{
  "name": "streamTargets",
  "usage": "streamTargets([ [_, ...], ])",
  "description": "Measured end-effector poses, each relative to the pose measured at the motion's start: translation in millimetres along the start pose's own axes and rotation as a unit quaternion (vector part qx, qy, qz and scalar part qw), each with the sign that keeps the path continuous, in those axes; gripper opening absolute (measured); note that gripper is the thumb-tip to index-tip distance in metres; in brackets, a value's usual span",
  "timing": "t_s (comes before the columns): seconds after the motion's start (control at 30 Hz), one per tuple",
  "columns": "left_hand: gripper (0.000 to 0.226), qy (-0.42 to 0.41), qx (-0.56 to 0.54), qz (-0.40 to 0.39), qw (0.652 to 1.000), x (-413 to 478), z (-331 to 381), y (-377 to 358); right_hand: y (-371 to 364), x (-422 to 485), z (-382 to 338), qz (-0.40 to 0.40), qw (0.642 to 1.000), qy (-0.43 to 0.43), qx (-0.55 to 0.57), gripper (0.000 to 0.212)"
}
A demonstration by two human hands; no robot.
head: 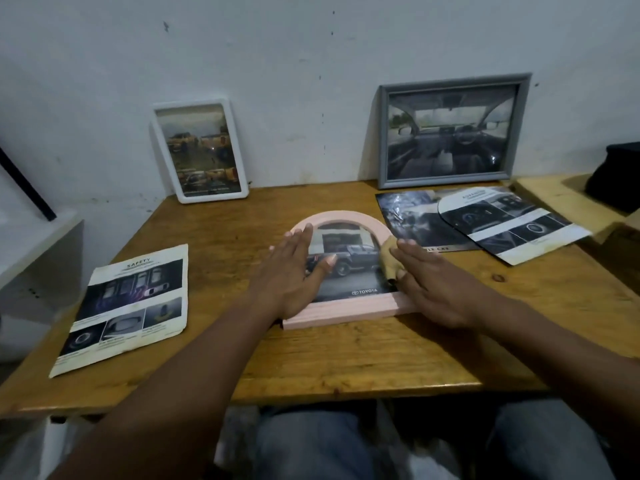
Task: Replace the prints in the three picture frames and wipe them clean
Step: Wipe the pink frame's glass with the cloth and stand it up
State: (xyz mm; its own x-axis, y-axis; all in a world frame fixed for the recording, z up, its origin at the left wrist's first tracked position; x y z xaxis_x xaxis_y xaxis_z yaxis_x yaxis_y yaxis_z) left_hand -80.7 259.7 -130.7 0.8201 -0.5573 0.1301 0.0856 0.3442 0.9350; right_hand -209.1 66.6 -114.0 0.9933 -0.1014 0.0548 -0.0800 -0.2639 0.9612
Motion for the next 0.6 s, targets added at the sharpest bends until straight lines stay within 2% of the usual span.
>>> streamTargets([
  [0.13, 0.087, 0.004, -0.006, 0.008, 1.000, -1.1, 1.6, 0.4, -13.6, -71.9, -34.1, 0.085, 0.996, 0.003, 0.004, 0.062],
  [0.2, 0.088, 0.009, -0.012, 0.012, 1.000, -1.7, 1.3, 0.5, -27.5, -86.9, -62.2, 0.126, 0.992, 0.020, -0.007, 0.068],
  [0.27, 0.088, 0.015, -0.022, 0.014, 1.000, -3.3, 0.4, 0.6, -41.5, -85.2, -88.1, 0.153, 0.988, 0.036, -0.009, 0.065],
  [0.43, 0.079, 0.041, -0.092, 0.009, 0.995, -5.6, -2.0, -0.1, -44.9, -52.8, -132.7, 0.096, 0.990, 0.098, 0.015, 0.073],
  [0.53, 0.087, 0.114, -0.239, -0.044, 0.963, -4.8, -6.7, 6.3, -21.7, -42.3, -130.9, 0.025, 0.980, 0.124, 0.157, 0.053],
  [0.6, 0.088, 0.128, -0.285, -0.048, 0.949, -5.7, -5.8, 17.0, 4.2, -36.0, -104.7, 0.053, 0.953, 0.065, 0.292, 0.046],
])
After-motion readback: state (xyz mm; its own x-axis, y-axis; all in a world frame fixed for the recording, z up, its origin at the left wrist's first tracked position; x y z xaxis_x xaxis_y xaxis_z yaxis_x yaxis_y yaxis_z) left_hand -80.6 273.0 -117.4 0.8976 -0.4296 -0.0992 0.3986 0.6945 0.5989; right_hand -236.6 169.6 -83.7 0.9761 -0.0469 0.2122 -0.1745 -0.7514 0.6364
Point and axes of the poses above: each hand's wrist, its own x-axis towards the middle knuckle, its own y-axis out of the back of the hand, z = x × y, the point moved 7 cm from there along x, towards the middle knuckle, and after that the axes turned 7 degrees about z, right-handed, at the moved point
